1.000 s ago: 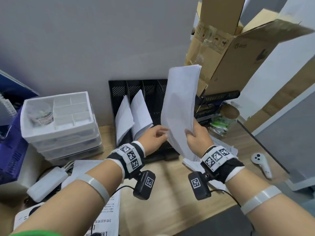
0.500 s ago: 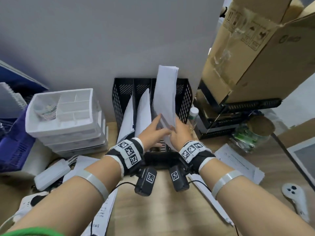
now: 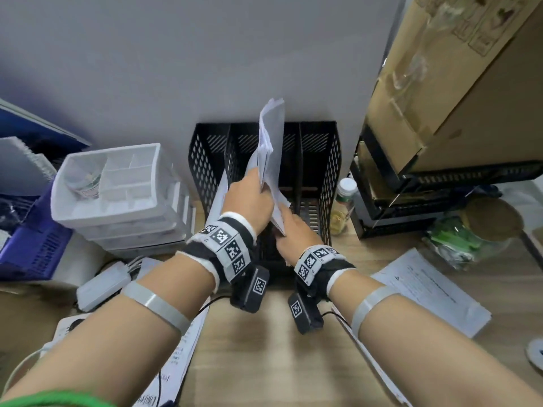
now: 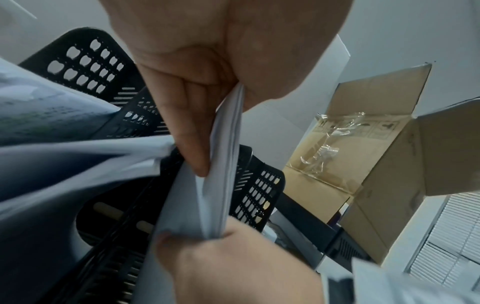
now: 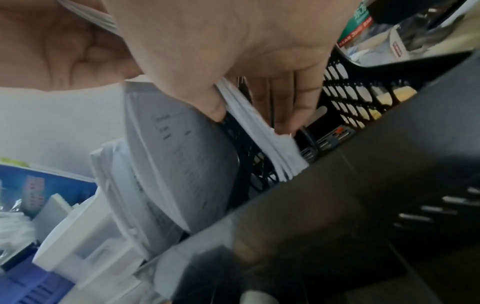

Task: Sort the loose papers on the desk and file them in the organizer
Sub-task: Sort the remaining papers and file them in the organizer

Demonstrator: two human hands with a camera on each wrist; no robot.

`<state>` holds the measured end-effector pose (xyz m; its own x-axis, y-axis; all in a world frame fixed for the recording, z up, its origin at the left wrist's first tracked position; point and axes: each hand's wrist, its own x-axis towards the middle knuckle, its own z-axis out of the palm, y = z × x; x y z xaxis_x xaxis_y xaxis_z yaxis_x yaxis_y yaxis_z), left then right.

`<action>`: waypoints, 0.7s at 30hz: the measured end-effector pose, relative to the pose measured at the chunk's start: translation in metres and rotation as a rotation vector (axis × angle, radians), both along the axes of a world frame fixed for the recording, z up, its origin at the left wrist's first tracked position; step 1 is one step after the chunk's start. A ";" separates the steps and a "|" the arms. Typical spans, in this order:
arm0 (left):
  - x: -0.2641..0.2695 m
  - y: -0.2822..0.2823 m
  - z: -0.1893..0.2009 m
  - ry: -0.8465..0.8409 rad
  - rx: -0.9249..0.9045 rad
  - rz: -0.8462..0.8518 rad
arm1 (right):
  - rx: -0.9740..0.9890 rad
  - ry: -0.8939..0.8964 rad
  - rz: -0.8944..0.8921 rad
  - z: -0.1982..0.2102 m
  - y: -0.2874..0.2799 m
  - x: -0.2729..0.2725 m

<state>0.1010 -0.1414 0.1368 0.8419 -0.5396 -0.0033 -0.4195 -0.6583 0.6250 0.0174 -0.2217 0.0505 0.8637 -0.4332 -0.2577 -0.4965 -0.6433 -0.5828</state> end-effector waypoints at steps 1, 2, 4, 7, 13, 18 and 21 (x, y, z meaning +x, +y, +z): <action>-0.002 0.000 -0.002 -0.022 -0.018 -0.005 | -0.064 0.040 -0.013 0.000 -0.004 0.003; -0.004 0.000 -0.003 -0.049 -0.036 0.001 | -0.091 0.055 -0.036 0.002 -0.008 0.006; -0.008 -0.001 -0.003 -0.073 -0.082 0.036 | -0.075 0.083 -0.085 0.003 -0.013 0.014; -0.007 0.000 -0.016 0.099 -0.082 0.108 | -0.010 0.143 -0.155 -0.009 -0.011 0.019; -0.014 0.012 -0.040 0.385 0.007 0.101 | -0.022 0.103 -0.190 -0.034 0.004 0.004; -0.023 0.032 -0.047 0.488 -0.067 0.047 | 0.027 -0.051 -0.160 -0.026 0.016 -0.018; -0.020 0.066 -0.047 0.558 -0.184 0.021 | -0.020 -0.169 -0.144 -0.026 0.035 -0.044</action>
<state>0.0807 -0.0753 0.0896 0.7503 -0.5563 -0.3570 0.0179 -0.5228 0.8523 -0.0268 -0.1868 0.0244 0.8230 -0.5584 -0.1044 -0.4799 -0.5851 -0.6537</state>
